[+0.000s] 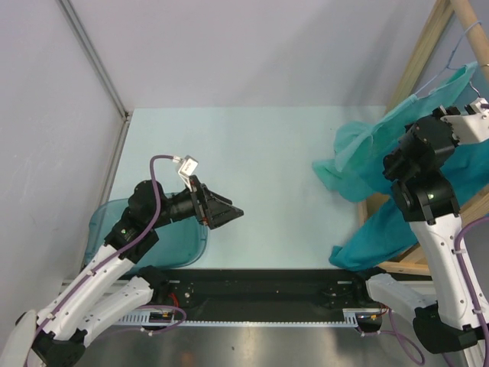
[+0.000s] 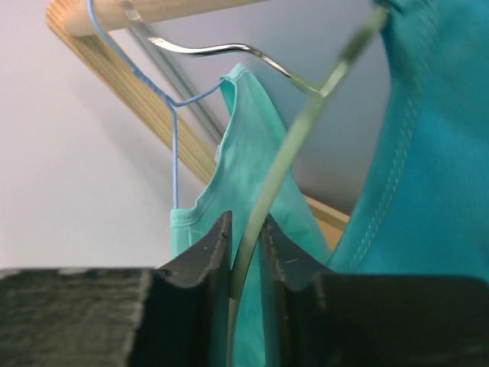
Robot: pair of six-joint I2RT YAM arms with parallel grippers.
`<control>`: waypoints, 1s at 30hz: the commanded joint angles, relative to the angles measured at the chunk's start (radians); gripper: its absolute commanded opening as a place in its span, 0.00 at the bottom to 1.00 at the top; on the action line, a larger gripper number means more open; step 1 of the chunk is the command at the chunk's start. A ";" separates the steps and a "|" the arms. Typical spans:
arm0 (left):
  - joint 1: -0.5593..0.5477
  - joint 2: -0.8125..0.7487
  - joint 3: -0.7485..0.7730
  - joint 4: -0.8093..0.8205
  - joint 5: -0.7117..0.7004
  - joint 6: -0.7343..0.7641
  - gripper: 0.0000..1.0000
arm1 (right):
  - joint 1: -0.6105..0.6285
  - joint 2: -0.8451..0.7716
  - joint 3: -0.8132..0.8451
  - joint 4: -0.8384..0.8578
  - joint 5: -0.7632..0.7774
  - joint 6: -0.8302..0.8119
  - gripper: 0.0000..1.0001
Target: Remove the t-shirt from the hanger
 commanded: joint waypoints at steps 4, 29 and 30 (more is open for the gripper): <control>-0.002 0.014 0.012 0.057 0.031 -0.023 0.99 | 0.030 -0.082 0.059 -0.082 -0.165 0.021 0.12; -0.104 0.100 0.096 0.116 0.134 0.029 0.97 | 0.085 -0.277 -0.171 -0.136 -1.002 0.525 0.00; -0.146 0.100 0.123 0.116 0.099 0.048 0.97 | 0.091 -0.260 -0.180 -0.123 -1.004 0.553 0.00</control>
